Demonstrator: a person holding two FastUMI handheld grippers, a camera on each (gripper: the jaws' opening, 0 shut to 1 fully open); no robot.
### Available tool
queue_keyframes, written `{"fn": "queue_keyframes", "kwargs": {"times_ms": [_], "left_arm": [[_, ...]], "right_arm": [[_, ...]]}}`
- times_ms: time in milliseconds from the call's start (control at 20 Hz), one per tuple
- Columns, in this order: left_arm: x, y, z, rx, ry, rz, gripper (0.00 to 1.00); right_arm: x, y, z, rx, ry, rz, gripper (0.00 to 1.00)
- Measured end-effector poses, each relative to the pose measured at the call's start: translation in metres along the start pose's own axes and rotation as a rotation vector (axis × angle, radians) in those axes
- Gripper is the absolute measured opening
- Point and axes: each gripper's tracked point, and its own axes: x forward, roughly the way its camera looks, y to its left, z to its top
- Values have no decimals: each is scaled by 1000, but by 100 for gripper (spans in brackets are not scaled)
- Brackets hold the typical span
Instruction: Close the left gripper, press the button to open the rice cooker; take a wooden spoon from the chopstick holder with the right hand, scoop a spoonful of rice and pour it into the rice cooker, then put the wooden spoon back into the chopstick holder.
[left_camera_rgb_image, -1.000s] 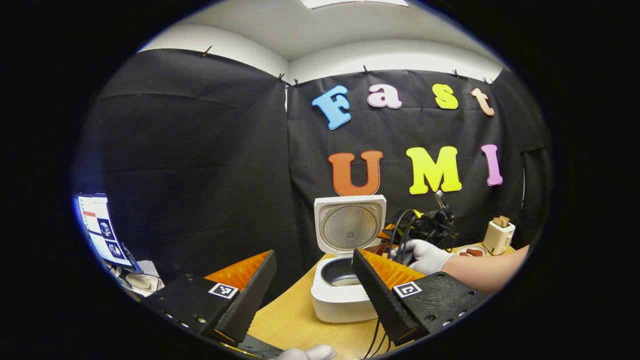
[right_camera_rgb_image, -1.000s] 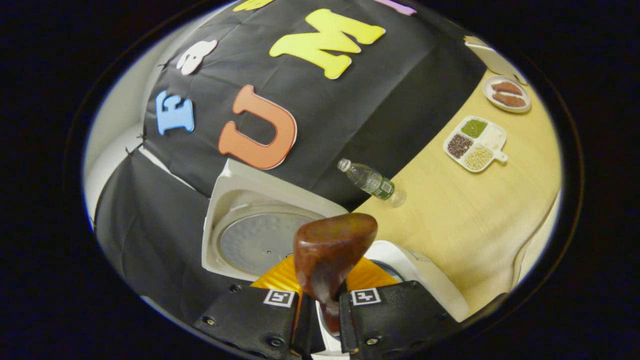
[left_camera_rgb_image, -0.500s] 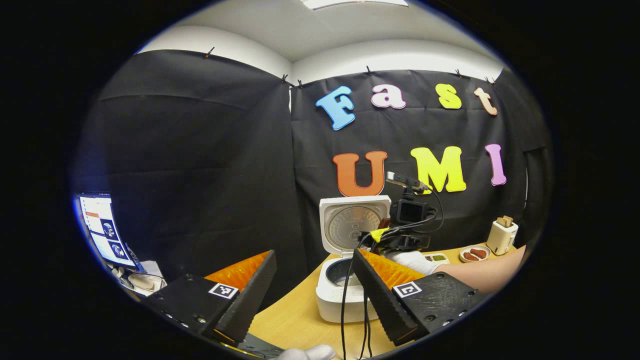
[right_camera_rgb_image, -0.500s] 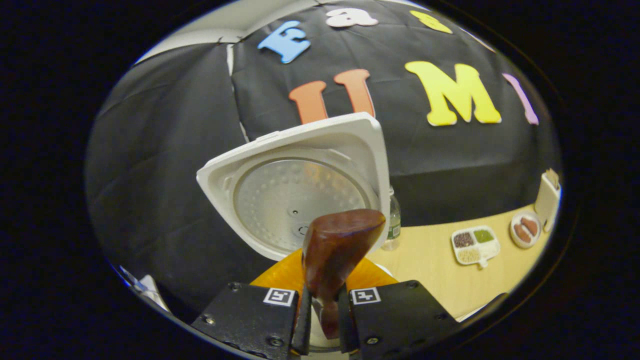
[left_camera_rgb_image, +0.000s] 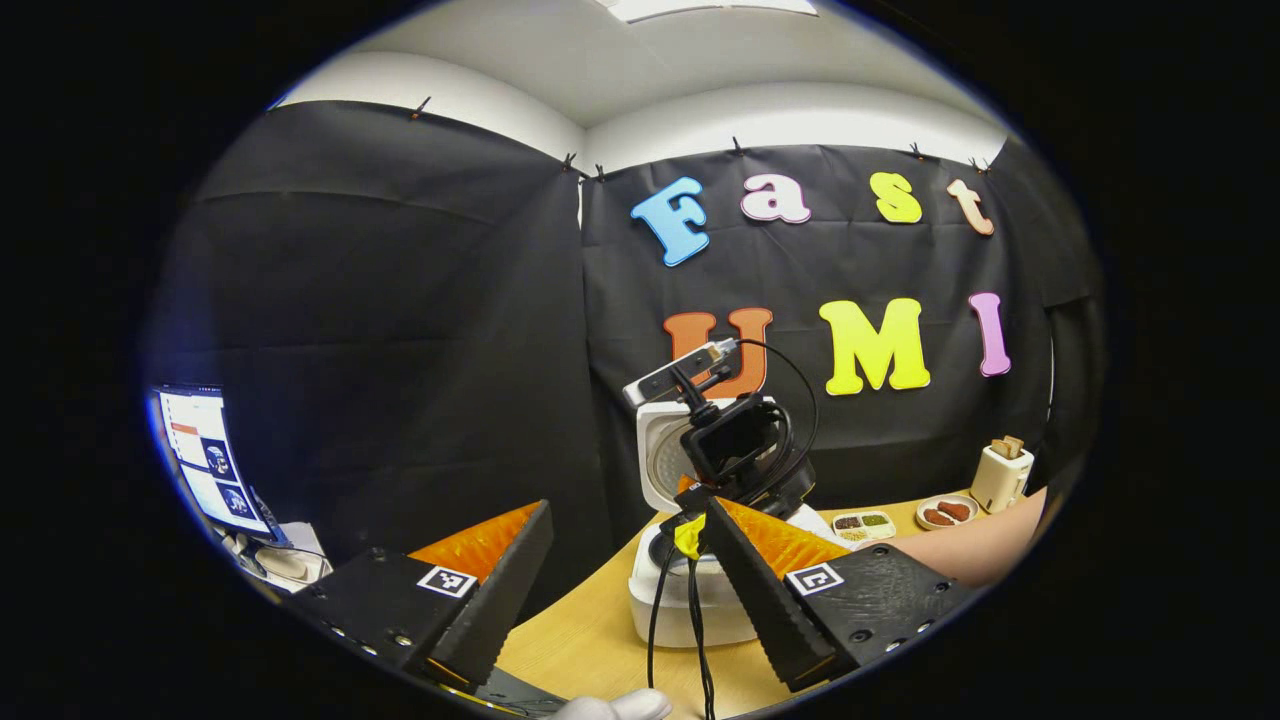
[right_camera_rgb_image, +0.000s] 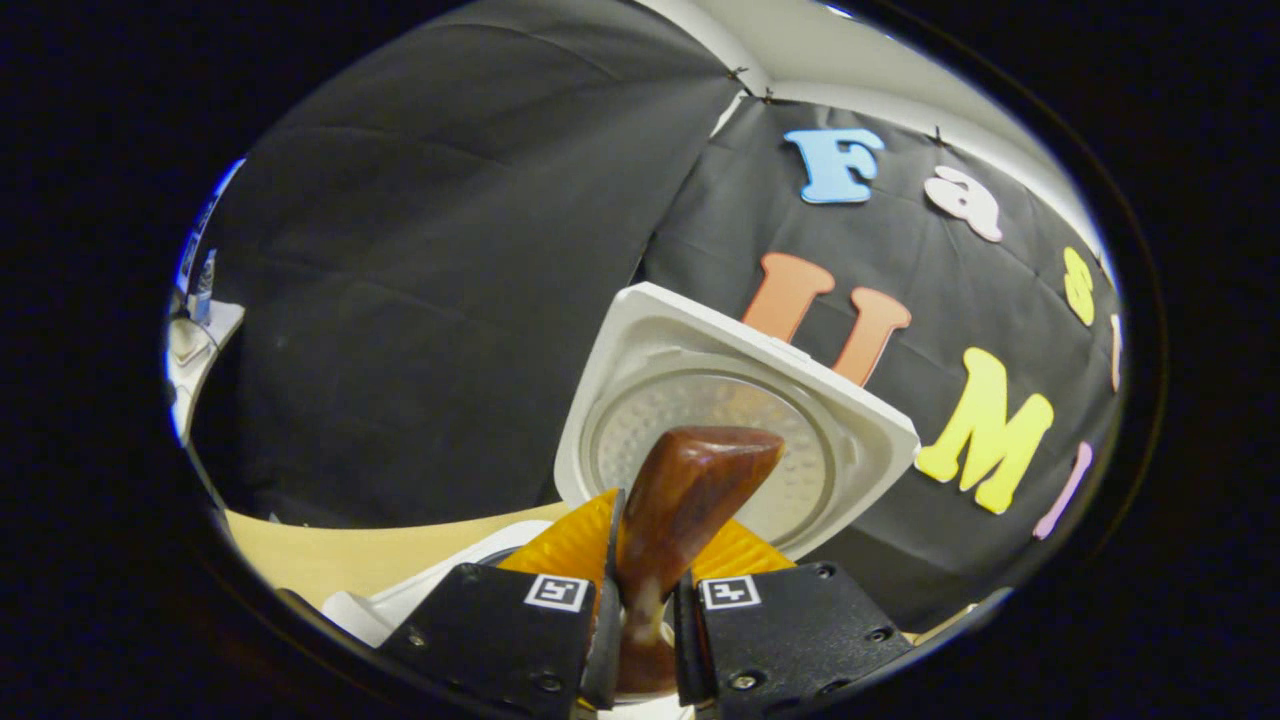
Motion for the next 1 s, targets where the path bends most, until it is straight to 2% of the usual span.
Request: {"fn": "queue_keyframes", "kwargs": {"times_ms": [300,400,500,650,850,1000], "left_arm": [[-2,4,-1,0,-2,8,97],[-3,3,-1,-1,-3,5,97],[-3,1,3,1,-9,4,97],[-4,1,5,3,-19,-1,97],[-8,-2,9,13,-26,-9,97],[-11,-6,10,22,-29,-22,97]], "right_arm": [[0,1,2,-34,-10,7,28],[-5,0,6,-2,-22,15,28],[-8,-7,11,78,-33,27,28],[-16,-23,23,317,-45,53,28],[-31,-67,25,746,-38,53,28],[-44,-110,13,932,-60,22,28]]}}
